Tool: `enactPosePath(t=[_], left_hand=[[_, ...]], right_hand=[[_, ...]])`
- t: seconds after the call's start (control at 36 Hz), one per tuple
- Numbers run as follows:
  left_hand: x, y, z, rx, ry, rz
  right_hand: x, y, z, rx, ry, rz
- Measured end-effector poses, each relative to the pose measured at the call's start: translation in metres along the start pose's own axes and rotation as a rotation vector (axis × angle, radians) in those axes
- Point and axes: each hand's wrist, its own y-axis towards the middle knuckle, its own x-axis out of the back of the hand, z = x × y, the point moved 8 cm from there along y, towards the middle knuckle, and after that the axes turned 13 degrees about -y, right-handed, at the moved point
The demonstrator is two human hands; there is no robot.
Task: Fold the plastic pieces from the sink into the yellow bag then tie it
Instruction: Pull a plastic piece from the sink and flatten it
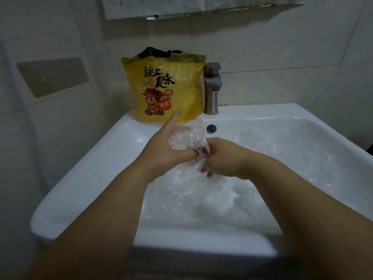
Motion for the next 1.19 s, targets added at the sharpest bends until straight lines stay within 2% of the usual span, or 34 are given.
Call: enactPosePath(t=[0.08,0.17,0.25,0.33,0.39,0.44,0.5,0.58,0.64,0.81,0.86,0.92,0.97,1.03,1.14,1.19], left_hand=[[0.000,0.003,0.007,0.071,-0.168,0.000],[0.010,0.003,0.013,0.140,-0.312,-0.080],[0.011,0.005,0.012,0.178,-0.525,-0.050],[0.006,0.004,0.008,0.222,-0.735,0.002],[0.005,0.004,0.011,0.277,-0.858,0.008],[0.005,0.003,0.017,0.338,-0.877,0.019],[0.006,0.004,0.025,0.390,-0.768,0.047],[0.005,0.004,0.031,0.393,-0.648,0.071],[0.007,0.007,0.027,0.342,-0.722,0.054],[0.024,0.008,0.019,0.318,-1.075,-0.106],[0.026,0.007,0.020,0.333,-1.074,-0.108],[0.023,0.005,0.021,0.374,-1.067,-0.052],[0.025,0.004,0.024,0.394,-0.979,-0.082],[0.033,0.003,0.038,0.444,-0.723,-0.161],[0.037,-0.005,0.066,0.606,-0.039,-0.166],[0.046,-0.002,0.068,0.547,0.429,-0.144]], right_hand=[[0.002,-0.001,-0.005,-0.031,-0.028,-0.004],[0.022,0.001,-0.011,-0.068,-0.005,-0.189],[0.042,0.001,-0.030,-0.176,0.260,-0.391],[0.047,0.000,-0.045,-0.257,0.556,-0.451],[0.047,0.000,-0.049,-0.291,0.636,-0.461],[0.049,-0.002,-0.052,-0.325,0.685,-0.480],[0.050,-0.005,-0.055,-0.352,0.797,-0.503],[0.050,-0.015,-0.060,-0.434,0.917,-0.510],[0.052,-0.018,-0.060,-0.437,0.880,-0.481],[0.037,-0.007,-0.042,-0.251,0.773,-0.143],[0.033,-0.004,-0.040,-0.222,0.735,-0.121],[0.038,-0.003,-0.039,-0.198,0.724,-0.177],[0.046,-0.004,-0.037,-0.156,0.786,-0.250],[0.053,-0.005,-0.036,-0.113,0.885,-0.285],[0.058,-0.007,-0.031,-0.033,0.882,-0.285],[0.055,-0.007,-0.028,-0.018,0.769,-0.259]])
